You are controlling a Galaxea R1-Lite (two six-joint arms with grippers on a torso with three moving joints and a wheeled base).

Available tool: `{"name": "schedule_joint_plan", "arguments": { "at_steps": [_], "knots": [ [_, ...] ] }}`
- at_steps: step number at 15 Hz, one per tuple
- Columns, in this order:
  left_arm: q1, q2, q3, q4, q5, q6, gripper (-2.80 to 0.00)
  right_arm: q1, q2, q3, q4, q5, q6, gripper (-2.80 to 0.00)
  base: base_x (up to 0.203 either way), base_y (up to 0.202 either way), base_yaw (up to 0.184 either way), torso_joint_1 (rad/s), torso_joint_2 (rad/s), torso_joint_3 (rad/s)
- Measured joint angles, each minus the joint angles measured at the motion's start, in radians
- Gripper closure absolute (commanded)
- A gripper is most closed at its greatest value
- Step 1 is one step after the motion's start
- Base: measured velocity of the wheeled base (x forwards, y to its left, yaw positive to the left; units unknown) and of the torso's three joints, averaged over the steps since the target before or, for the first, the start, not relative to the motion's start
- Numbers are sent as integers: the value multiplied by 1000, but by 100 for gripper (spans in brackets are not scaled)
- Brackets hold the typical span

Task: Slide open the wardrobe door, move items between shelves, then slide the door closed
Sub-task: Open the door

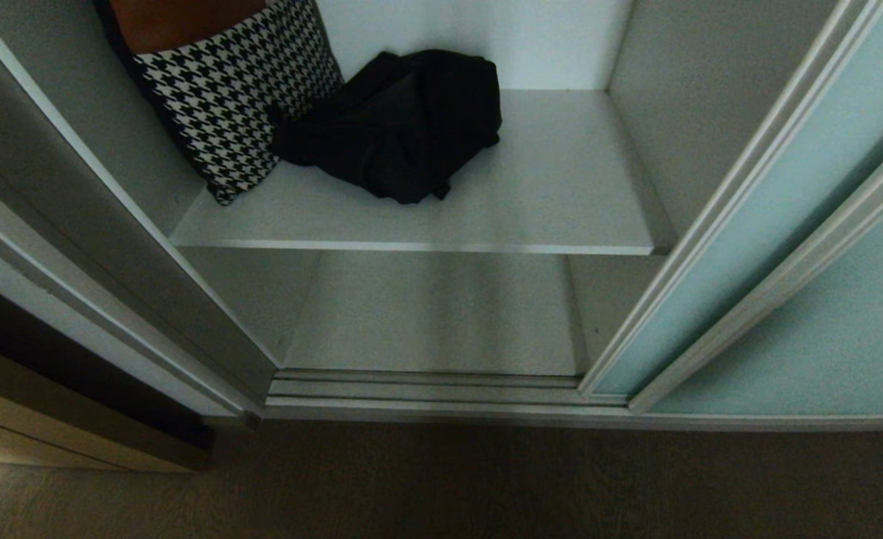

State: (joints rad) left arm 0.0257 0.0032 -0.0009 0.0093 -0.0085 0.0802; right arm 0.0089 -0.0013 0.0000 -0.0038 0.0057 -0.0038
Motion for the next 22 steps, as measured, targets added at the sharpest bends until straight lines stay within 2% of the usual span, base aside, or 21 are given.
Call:
{"name": "schedule_joint_plan", "arguments": {
  "at_steps": [22],
  "knots": [
    [0,0,0,0,-2,4,0,0,0,0,0,0,0,0,0,0,0,0,0,0]
  ]
}}
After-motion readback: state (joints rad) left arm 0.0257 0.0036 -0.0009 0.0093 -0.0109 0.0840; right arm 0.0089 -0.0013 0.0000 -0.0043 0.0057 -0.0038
